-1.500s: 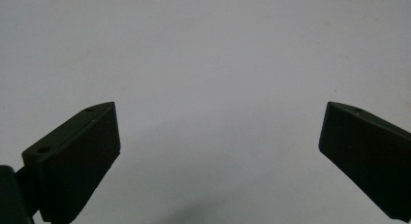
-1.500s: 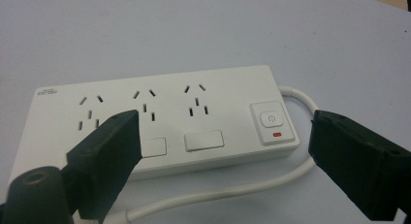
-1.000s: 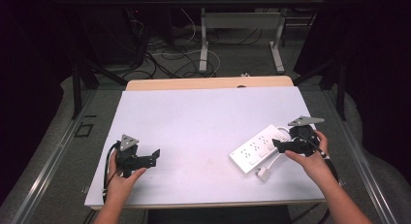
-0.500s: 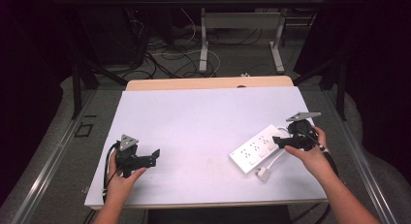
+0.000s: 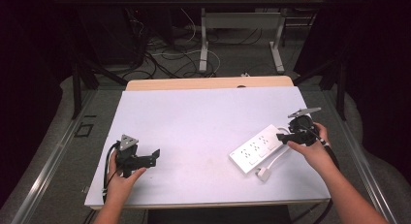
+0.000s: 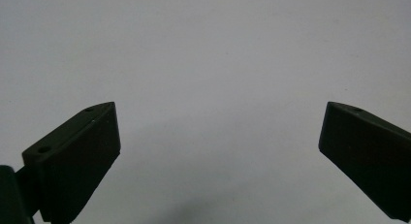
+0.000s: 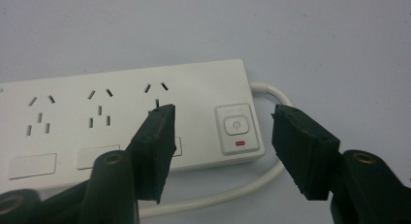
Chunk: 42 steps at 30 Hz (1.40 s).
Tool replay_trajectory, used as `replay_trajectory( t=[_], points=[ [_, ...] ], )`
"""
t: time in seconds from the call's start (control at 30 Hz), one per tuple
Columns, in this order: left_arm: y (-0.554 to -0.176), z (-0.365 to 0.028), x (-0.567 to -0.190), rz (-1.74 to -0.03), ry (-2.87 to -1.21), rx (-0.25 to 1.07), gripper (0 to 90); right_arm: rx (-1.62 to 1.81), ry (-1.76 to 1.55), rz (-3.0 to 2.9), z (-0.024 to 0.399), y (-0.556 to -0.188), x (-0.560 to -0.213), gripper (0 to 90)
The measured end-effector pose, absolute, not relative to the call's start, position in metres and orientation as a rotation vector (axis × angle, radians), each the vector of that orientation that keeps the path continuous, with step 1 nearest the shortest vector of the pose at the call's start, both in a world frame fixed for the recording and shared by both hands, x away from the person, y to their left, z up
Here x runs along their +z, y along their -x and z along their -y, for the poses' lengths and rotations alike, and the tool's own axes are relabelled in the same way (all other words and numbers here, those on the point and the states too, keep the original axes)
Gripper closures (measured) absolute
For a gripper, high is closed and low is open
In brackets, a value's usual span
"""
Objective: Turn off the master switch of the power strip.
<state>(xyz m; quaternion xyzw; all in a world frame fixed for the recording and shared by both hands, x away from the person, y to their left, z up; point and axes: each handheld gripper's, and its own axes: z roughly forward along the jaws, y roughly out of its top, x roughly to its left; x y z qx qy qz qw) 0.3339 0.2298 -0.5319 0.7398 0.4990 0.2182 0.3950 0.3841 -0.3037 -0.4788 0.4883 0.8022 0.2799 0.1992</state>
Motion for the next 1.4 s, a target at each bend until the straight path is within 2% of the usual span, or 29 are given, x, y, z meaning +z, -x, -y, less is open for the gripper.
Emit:
replay_trajectory(
  t=[0.43, 0.8, 1.03, 1.2, 1.4],
  points=[
    [-0.334, -0.230, -0.532, -1.266, -1.878, 0.550, 1.4, 0.771, -1.412, -2.227, 0.315, -0.393, -0.479, 53.4],
    [-0.334, -0.230, -0.532, -1.265, -1.884, 0.548, 1.5, 0.725, -1.402, -2.269, 0.316, -0.397, -0.482, 76.4],
    [-0.334, -0.230, -0.532, -1.265, -1.884, 0.549, 1.6, 0.704, -1.391, -2.295, 0.311, -0.400, -0.487, 85.3],
    [-0.334, -0.230, -0.532, -1.264, -1.884, 0.551, 1.7, 0.697, -1.394, -2.305, 0.311, -0.402, -0.490, 89.9],
    [-0.335, -0.230, -0.532, -1.259, -1.894, 0.558, 1.7, 0.695, -1.409, -2.328, 0.312, -0.405, -0.495, 90.0]
  ],
)
